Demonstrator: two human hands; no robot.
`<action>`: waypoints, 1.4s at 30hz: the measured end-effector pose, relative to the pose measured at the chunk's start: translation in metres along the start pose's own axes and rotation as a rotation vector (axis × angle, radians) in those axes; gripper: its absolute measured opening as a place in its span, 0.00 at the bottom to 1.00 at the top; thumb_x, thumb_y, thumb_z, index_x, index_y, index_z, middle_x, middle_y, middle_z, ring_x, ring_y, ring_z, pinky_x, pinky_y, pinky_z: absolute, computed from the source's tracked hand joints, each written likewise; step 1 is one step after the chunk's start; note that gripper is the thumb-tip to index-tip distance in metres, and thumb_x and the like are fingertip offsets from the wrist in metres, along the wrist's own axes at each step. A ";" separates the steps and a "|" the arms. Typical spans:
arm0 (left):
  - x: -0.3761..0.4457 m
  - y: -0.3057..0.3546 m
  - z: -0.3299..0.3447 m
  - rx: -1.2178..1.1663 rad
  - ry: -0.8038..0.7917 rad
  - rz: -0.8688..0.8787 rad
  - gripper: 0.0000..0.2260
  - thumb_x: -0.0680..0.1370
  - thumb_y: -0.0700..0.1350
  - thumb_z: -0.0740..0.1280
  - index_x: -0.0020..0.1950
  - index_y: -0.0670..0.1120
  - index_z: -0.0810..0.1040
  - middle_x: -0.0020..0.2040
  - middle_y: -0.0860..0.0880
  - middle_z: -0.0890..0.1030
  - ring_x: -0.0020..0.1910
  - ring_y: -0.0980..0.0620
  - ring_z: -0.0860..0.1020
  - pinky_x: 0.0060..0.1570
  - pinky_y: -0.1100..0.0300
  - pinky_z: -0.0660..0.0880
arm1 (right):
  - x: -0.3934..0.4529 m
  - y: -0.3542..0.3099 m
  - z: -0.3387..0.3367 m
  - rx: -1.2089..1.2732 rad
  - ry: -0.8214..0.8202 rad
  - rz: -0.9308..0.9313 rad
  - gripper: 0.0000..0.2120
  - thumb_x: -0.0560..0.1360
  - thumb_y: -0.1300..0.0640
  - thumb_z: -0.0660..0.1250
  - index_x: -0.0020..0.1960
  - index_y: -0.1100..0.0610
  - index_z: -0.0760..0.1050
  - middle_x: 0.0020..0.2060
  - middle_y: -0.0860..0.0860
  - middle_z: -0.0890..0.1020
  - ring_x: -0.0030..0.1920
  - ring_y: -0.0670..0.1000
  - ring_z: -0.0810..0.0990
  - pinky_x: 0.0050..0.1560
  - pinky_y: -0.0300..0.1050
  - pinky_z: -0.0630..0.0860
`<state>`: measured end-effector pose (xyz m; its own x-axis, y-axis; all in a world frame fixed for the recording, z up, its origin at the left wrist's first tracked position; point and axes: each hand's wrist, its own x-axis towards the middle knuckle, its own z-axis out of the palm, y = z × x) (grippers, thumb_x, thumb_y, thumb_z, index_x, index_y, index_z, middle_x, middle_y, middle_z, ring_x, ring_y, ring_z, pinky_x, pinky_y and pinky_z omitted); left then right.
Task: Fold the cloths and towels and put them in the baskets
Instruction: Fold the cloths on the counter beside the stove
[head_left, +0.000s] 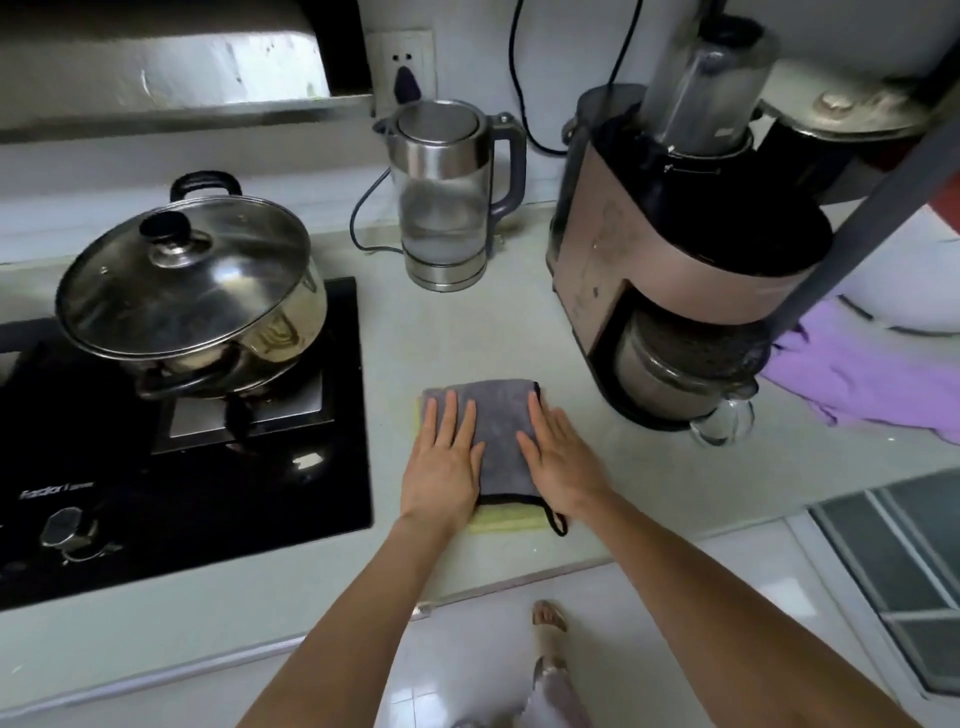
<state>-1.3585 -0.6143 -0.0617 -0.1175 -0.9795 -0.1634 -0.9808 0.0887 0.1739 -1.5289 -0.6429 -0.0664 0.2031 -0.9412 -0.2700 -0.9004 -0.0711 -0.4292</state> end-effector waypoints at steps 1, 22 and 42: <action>0.000 0.002 -0.007 -0.024 -0.028 -0.026 0.28 0.79 0.56 0.30 0.77 0.47 0.37 0.78 0.45 0.37 0.76 0.45 0.34 0.76 0.51 0.40 | 0.001 -0.003 -0.006 0.007 -0.044 -0.003 0.29 0.82 0.44 0.44 0.78 0.53 0.38 0.78 0.50 0.46 0.77 0.53 0.49 0.76 0.47 0.47; 0.045 0.366 -0.042 -0.170 -0.199 0.183 0.11 0.79 0.50 0.58 0.57 0.48 0.76 0.57 0.47 0.80 0.57 0.43 0.77 0.53 0.52 0.75 | -0.094 0.333 -0.219 0.018 0.282 0.094 0.06 0.74 0.59 0.65 0.43 0.60 0.79 0.40 0.59 0.83 0.44 0.60 0.81 0.44 0.50 0.76; 0.100 0.457 -0.056 -0.245 -0.137 0.034 0.20 0.80 0.47 0.62 0.70 0.43 0.69 0.67 0.45 0.74 0.65 0.47 0.73 0.62 0.61 0.66 | -0.039 0.446 -0.266 -0.399 0.089 -0.165 0.26 0.70 0.54 0.72 0.66 0.58 0.71 0.63 0.57 0.75 0.65 0.57 0.73 0.63 0.48 0.68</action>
<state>-1.8098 -0.6823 0.0560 -0.1857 -0.9418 -0.2801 -0.9110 0.0582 0.4082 -2.0407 -0.7257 -0.0181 0.3380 -0.9303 -0.1425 -0.9404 -0.3281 -0.0890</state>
